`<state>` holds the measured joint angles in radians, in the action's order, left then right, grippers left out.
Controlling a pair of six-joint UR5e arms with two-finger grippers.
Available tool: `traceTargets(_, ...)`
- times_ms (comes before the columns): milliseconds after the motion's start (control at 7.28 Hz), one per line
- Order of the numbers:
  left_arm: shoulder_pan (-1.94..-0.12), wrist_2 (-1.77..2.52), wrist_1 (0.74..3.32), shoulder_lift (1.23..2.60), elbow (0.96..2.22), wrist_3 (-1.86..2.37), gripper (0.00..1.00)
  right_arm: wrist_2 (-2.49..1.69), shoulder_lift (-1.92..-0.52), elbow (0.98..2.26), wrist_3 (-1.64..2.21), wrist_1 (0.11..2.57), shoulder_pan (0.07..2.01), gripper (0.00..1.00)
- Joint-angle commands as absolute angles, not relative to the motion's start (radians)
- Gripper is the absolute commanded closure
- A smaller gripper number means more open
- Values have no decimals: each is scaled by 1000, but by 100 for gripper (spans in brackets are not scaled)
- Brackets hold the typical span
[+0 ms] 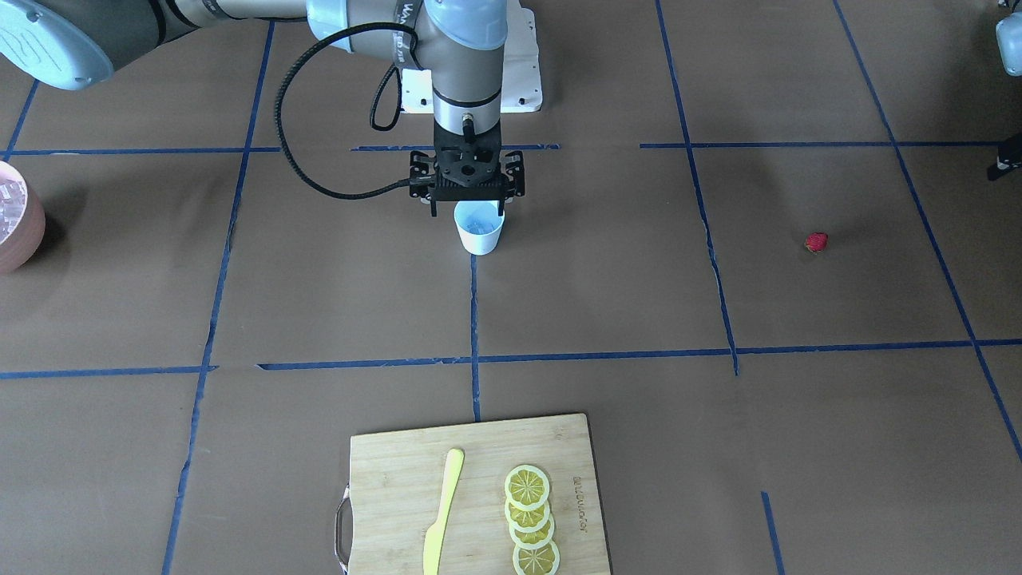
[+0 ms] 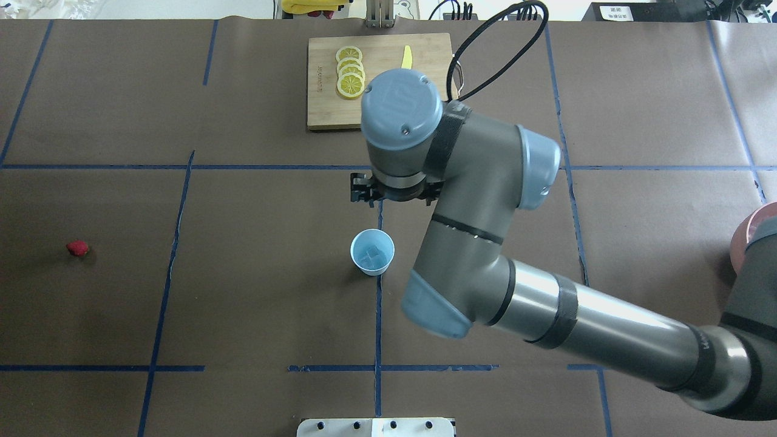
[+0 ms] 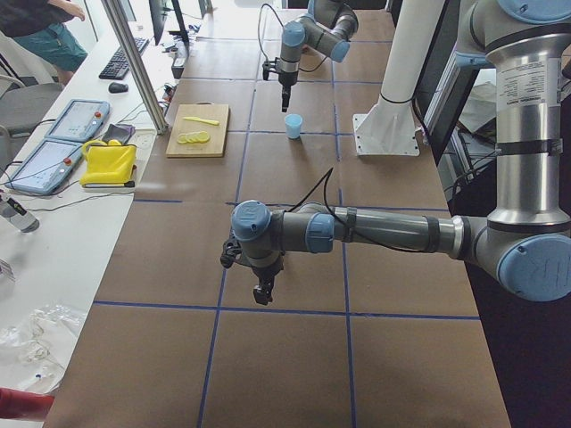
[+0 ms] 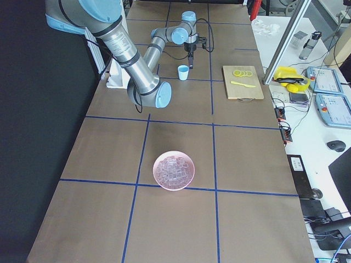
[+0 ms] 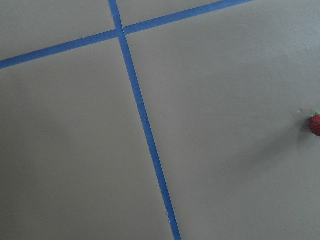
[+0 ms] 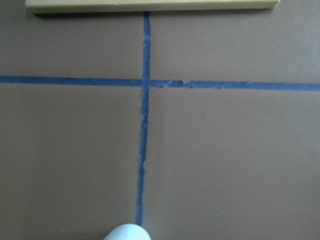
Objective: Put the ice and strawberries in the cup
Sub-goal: 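Move the empty right gripper back toward the pink bowl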
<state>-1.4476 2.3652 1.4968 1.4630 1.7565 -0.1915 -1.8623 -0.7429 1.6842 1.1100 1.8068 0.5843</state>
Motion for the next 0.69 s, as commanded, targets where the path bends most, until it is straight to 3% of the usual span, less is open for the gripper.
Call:
traceTargets(0, -1448, 2358, 1494, 1492, 1764, -181, 0, -2038, -941, 1829, 819, 1809, 801, 1)
traceTargets(275, -1447, 2361, 1503, 1546, 1764, -183, 0, -2143, -1175, 1936, 473, 1804, 984, 1)
traceTargets(550, -1447, 2361, 1541, 1575, 1756, -183, 0, -2256, -1349, 1925, 45, 1809, 1211, 1)
